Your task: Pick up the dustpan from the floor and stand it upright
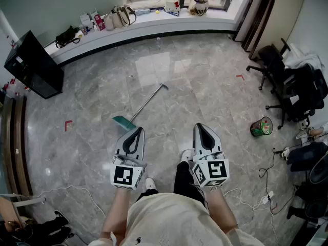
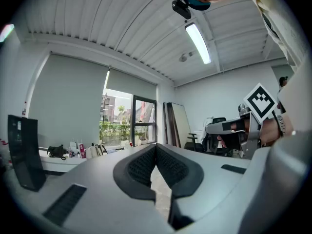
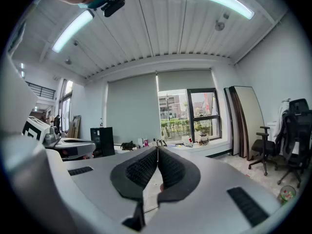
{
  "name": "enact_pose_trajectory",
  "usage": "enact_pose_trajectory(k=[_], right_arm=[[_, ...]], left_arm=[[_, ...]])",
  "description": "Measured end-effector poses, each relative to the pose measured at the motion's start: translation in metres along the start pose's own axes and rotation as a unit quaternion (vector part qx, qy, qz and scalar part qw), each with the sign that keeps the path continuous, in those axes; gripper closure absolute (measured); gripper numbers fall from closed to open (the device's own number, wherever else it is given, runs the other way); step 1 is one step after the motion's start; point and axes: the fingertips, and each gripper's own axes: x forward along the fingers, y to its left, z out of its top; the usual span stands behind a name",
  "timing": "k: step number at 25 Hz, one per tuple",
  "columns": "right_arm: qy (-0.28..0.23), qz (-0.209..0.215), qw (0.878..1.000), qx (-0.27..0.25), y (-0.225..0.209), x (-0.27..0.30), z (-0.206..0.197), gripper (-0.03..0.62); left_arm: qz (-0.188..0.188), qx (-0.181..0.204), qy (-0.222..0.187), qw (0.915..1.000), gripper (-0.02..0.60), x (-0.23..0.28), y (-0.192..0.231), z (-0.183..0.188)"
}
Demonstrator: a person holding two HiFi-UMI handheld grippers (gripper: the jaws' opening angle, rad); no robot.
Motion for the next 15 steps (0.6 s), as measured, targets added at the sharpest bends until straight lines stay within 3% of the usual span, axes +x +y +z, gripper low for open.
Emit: enact_pose_trajectory(k=[7, 15], right_arm=[[0.024, 0.036, 0.999, 0.005, -0.124, 0.084, 0.019, 0.576], [0.022, 0.079, 0.997, 0.005, -0.208, 0.174, 0.030, 0.576]], left_arm=[[0.051, 0.005, -0.009, 0.9987, 0.571, 0.149, -0.019, 0.020], [0.098, -0.022, -0.033, 0.9944, 0.571, 0.257, -0.026, 0.028]])
